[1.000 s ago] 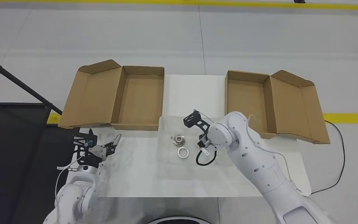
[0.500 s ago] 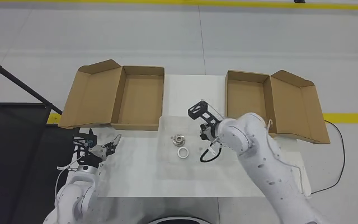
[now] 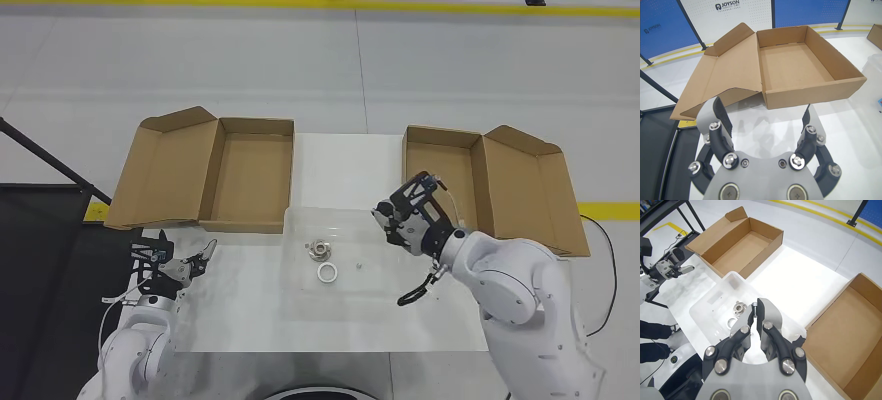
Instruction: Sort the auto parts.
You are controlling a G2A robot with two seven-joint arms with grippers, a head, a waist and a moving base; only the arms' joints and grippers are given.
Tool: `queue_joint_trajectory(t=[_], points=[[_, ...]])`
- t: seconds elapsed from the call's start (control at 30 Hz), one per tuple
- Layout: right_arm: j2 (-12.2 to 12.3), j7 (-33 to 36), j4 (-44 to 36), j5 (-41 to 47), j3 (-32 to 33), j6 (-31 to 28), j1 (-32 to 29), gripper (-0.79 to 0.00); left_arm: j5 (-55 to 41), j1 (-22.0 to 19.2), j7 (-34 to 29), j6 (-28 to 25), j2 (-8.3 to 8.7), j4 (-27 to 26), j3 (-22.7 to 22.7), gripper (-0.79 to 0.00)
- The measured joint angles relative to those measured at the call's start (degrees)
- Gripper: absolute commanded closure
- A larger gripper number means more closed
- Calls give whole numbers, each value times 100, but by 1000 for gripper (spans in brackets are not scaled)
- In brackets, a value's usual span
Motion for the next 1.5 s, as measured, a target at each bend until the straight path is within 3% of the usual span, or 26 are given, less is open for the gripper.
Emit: queue_joint_trajectory(t=[0.3,0.63,0.73,0.9,1.13,1.33,1.5], points=[[-3,-63,20,10,-15,47,-20,0,0,0,0,0,0,0,0,-785],[3,-1718,-219,1055,770,595,-475,0,0,0,0,0,0,0,0,-785],[6,-1940,-257,1191,890,802,-563,0,0,0,0,0,0,0,0,-785],[32,-1466,-102,539,822,1576,-220,0,0,0,0,0,0,0,0,-785],[28,-387,978,-546,359,2659,986,0,0,0,0,0,0,0,0,-785],[-12,111,2287,-848,76,3101,1948,0,0,0,0,0,0,0,0,-785],[-36,210,2933,-762,-23,3104,2319,0,0,0,0,0,0,0,0,-785]])
